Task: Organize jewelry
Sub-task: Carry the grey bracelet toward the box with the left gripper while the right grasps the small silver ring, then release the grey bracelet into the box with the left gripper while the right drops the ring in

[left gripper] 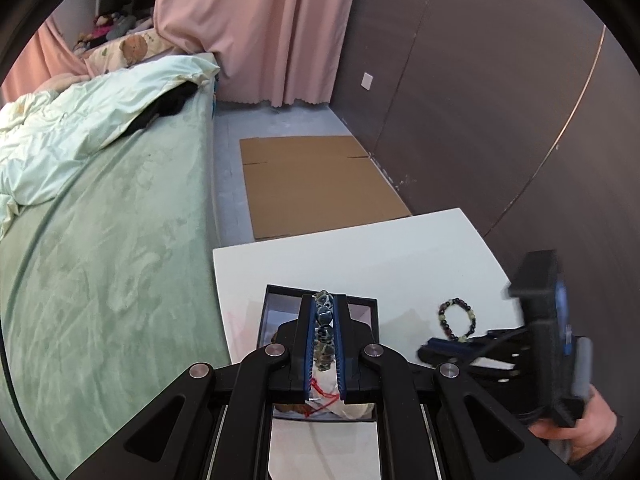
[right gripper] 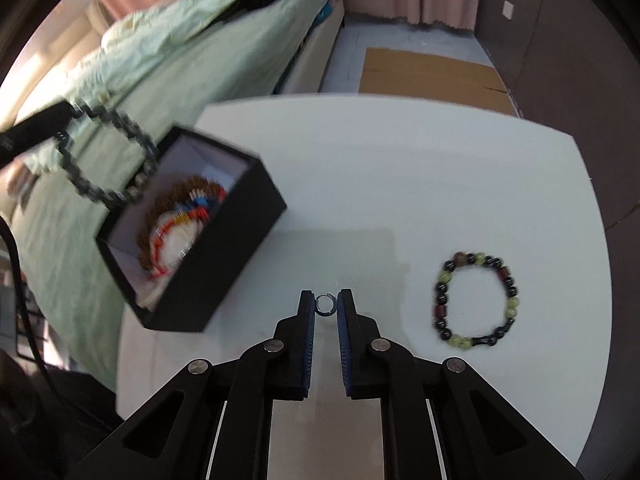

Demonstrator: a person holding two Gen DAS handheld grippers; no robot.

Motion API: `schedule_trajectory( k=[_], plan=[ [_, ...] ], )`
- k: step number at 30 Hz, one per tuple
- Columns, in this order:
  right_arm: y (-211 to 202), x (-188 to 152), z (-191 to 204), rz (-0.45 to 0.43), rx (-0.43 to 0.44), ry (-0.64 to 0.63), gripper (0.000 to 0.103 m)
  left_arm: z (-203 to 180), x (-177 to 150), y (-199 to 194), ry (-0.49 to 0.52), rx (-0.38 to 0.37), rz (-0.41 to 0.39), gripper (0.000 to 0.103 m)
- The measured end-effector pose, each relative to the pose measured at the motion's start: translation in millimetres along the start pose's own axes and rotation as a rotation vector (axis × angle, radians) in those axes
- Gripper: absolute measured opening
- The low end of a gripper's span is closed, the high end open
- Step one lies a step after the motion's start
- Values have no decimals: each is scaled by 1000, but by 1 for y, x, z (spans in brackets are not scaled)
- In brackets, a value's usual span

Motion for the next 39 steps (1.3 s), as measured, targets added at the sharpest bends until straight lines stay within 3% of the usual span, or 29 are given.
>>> schedule_trajectory(
  k=[6,7,10,11,18,28,30,32,34,39],
  plan=[
    [-27,19,7,-102,99,51,13,7,-6,12,-49,-39,29,11],
    [-31,22,10,-121,122,57,13,10,-7,12,-56,-38,25,19],
    [-38,32,21,-163,178,73,13,20,-5,5,-88,-25,-11,66],
    [-39,35,24,-172,190,74,13,23,-3,1,-99,-23,-34,72],
    [-36,55,57,-211,279,81,13,36,4,-15,-117,-10,-84,72],
    [-14,68,72,-189,285,84,13,48,-6,-15,-125,1,-70,72],
    [-8,67,74,-162,304,93,20,50,-7,-14,-134,4,-66,72],
    [-8,65,70,-161,297,110,39,51,-8,-13,-140,3,-64,72],
    [-12,65,66,-181,280,111,48,50,-8,-13,-136,6,-64,72],
    [-29,59,52,-184,280,141,50,45,-10,-12,-107,11,-61,72]
  ],
)
Point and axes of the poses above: each gripper's, at about its wrist camera, not at the fingertips, and y roughly the way its jaws point, z to its left, x to its top, the point moved 9 cm from there along y, roughly the way its jaws point, and after that the axes turned 5 degrees about -z, right-handed, at the moved point
